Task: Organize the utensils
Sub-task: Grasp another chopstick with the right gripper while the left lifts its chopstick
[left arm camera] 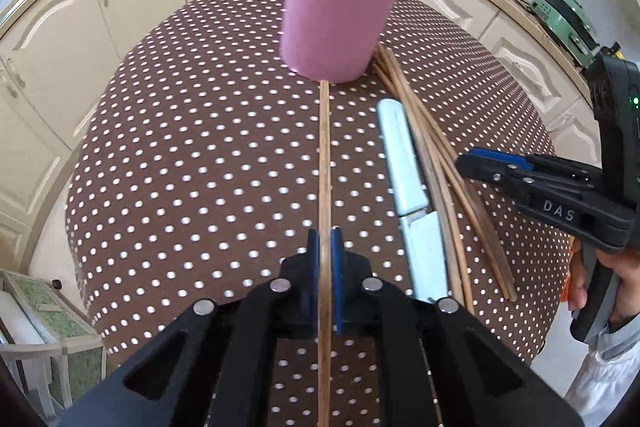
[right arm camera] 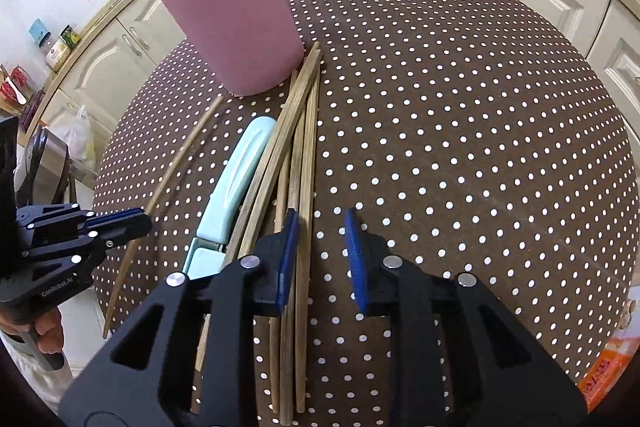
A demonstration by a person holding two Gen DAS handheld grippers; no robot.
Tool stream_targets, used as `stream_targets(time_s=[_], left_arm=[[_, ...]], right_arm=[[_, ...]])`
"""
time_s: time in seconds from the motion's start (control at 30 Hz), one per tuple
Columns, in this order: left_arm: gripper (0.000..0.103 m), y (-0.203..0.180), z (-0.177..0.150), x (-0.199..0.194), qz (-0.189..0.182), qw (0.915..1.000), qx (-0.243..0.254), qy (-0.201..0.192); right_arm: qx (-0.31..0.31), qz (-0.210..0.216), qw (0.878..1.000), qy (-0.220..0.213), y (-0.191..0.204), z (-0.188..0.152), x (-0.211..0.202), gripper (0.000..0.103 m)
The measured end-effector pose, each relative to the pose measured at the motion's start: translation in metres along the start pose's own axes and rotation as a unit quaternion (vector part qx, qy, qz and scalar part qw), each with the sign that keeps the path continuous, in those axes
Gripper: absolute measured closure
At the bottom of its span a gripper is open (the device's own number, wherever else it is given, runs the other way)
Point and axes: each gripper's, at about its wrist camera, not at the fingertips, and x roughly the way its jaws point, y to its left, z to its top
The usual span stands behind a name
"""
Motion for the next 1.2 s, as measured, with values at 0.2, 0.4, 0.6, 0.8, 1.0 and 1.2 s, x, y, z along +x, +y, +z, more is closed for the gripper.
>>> stream_targets(time_s=[0.2, 0.4, 0.6, 0.8, 1.0, 1.2], left_arm=[[0.097, 0.024, -0.002, -0.006, 0.003, 0.9998, -0.018, 0.0], [0.097, 0.026, 0.016, 0.003, 0.008, 0.9996, -0.023, 0.017], [0.096, 0.022, 0.037, 0.014, 0.018, 0.9993, -0.021, 0.027], [0.096, 0.018, 0.06, 0.024, 0.013, 0.9986, -0.027, 0.043], [0.096, 0.018, 0.069, 0.026, 0.008, 0.9992, -0.028, 0.029], [0.097, 0.031, 0.05, 0.007, -0.017, 0.9987, -0.043, -0.019]], right_arm=[[-0.011, -0.02, 1.0, 0.02, 0.01, 0.011, 0.006, 0.08], [-0.03, -0.047, 0.997, 0.055, 0.024, 0.036, 0.02, 0.08], [-0.036, -0.059, 0.994, 0.08, 0.032, 0.065, 0.035, 0.079], [-0.045, -0.067, 0.992, 0.092, 0.045, 0.094, 0.052, 0.081], [-0.018, -0.041, 0.996, 0.072, 0.03, 0.093, 0.045, 0.097], [0.014, -0.002, 1.0, -0.005, 0.003, 0.073, 0.014, 0.097]])
